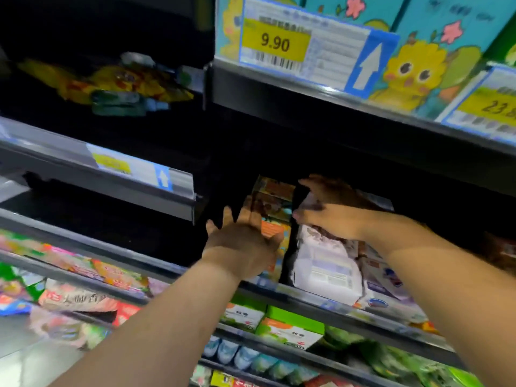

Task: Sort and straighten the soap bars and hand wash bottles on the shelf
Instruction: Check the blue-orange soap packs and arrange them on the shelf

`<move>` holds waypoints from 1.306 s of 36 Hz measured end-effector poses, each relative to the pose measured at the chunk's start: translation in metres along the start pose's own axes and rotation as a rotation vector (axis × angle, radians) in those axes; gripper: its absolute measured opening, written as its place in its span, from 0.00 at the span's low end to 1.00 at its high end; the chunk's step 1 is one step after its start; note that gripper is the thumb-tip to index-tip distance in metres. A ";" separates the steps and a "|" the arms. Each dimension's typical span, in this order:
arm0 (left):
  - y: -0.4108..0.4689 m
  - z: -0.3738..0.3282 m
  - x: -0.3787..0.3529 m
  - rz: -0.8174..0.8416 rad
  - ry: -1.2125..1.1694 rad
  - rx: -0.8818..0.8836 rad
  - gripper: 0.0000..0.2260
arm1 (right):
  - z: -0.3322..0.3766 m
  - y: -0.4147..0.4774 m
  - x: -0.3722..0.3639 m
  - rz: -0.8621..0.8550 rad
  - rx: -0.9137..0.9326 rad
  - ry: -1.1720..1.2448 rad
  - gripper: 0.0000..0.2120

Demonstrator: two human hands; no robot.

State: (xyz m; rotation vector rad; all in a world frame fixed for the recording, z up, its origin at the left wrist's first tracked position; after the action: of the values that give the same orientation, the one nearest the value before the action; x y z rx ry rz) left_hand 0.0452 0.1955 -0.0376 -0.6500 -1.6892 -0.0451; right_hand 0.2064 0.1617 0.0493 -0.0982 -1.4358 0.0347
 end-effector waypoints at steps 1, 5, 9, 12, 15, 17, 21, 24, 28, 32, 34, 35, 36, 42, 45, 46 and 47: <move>0.001 0.000 0.000 0.004 0.006 0.004 0.36 | -0.001 0.009 -0.001 0.006 0.005 -0.017 0.39; 0.004 0.000 -0.002 0.018 -0.032 0.013 0.35 | -0.006 0.048 -0.007 0.067 0.028 -0.123 0.44; 0.005 0.001 -0.002 -0.002 -0.068 -0.020 0.35 | -0.006 0.073 -0.014 0.189 0.041 -0.059 0.47; 0.006 0.002 -0.004 -0.018 -0.090 -0.029 0.34 | -0.013 0.083 -0.019 0.199 0.012 -0.039 0.50; 0.006 0.003 -0.006 -0.054 -0.118 -0.040 0.35 | -0.017 0.091 -0.025 0.221 -0.007 0.008 0.52; 0.005 0.004 -0.006 -0.077 -0.123 -0.047 0.36 | -0.018 0.093 -0.028 0.235 -0.004 0.057 0.52; 0.004 0.002 -0.006 -0.104 -0.100 -0.058 0.37 | -0.019 0.098 -0.030 0.287 -0.004 0.056 0.54; 0.006 0.002 -0.007 -0.070 -0.089 -0.054 0.36 | -0.015 0.102 -0.028 0.342 0.007 -0.006 0.54; 0.005 0.001 -0.005 -0.043 -0.067 -0.052 0.35 | -0.013 0.109 -0.029 0.333 -0.005 -0.047 0.55; 0.003 0.001 -0.004 -0.052 -0.039 -0.049 0.35 | -0.016 0.112 -0.031 0.326 -0.010 -0.076 0.52; 0.003 0.001 -0.004 -0.075 -0.027 -0.048 0.36 | -0.017 0.112 -0.031 0.320 -0.008 -0.061 0.49; 0.004 0.001 -0.004 -0.088 -0.024 -0.046 0.36 | -0.017 0.112 -0.031 0.321 -0.006 -0.055 0.48; 0.004 0.001 -0.004 -0.098 -0.020 -0.045 0.36 | -0.018 0.112 -0.032 0.325 -0.007 -0.058 0.48; 0.006 0.001 -0.005 -0.129 0.025 -0.037 0.36 | -0.020 0.116 -0.033 0.297 -0.022 -0.078 0.52; 0.006 0.001 -0.004 -0.150 0.049 -0.033 0.35 | -0.018 0.116 -0.031 0.265 -0.004 -0.076 0.53; 0.006 0.001 -0.003 -0.152 0.062 -0.029 0.35 | -0.018 0.116 -0.031 0.252 0.000 -0.062 0.53; 0.005 0.000 -0.003 -0.149 0.077 -0.023 0.35 | -0.018 0.115 -0.030 0.242 0.007 -0.047 0.53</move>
State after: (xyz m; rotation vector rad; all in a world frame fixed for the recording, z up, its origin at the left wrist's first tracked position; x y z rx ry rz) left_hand 0.0476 0.1988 -0.0418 -0.5323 -1.6621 -0.1932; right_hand 0.2240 0.2732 0.0070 -0.2663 -1.4645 0.2421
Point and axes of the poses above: each hand's wrist, its own y-axis towards the middle knuckle, its own x-axis out of the back of the hand, z = x × y, the point moved 6 cm from there along y, towards the middle knuckle, and after that the axes turned 7 degrees about x, right-handed, at the moved point
